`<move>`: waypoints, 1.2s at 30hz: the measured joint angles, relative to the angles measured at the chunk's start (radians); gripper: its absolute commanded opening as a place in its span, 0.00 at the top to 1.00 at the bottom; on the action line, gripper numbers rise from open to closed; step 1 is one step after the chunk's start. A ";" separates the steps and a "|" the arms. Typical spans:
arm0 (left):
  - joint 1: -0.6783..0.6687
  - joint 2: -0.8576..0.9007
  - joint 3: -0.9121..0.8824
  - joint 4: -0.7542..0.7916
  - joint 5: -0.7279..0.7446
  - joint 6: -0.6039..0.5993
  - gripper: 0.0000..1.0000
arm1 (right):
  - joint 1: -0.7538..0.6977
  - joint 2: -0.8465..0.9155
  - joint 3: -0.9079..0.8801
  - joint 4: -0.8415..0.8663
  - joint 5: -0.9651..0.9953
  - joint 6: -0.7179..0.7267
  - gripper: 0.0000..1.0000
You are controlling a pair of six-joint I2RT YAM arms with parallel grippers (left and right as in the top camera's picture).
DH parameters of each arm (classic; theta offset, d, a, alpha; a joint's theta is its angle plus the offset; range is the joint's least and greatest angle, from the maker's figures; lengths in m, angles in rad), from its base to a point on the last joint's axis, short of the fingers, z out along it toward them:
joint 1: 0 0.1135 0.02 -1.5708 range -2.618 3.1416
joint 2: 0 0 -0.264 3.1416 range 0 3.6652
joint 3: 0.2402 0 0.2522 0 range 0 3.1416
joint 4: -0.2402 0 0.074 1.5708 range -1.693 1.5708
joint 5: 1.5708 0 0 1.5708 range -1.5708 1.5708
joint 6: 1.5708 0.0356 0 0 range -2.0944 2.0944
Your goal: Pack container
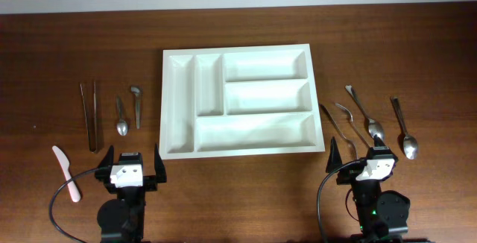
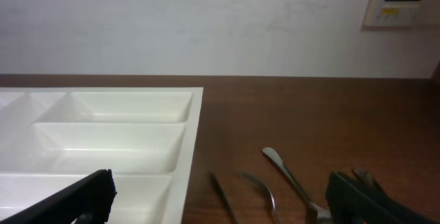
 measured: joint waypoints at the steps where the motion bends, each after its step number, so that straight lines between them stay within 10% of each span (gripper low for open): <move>1: 0.000 0.000 0.000 0.000 0.000 0.000 0.01 | 0.000 0.000 0.000 0.005 0.000 0.003 0.01; 11: 0.000 0.000 0.000 0.000 0.000 0.000 0.01 | 0.000 0.144 0.126 0.023 0.043 0.020 0.01; 26: 0.000 -0.003 -0.004 0.000 0.000 0.000 0.01 | -0.126 1.119 1.133 -0.541 0.107 -0.061 0.01; 34: 0.000 -0.003 -0.004 0.000 0.000 0.000 0.01 | -0.140 1.388 1.284 -0.621 0.047 -0.071 0.01; 36: 0.000 -0.003 -0.004 0.000 0.000 0.000 0.01 | -0.140 1.414 1.284 -0.646 0.043 -0.075 0.29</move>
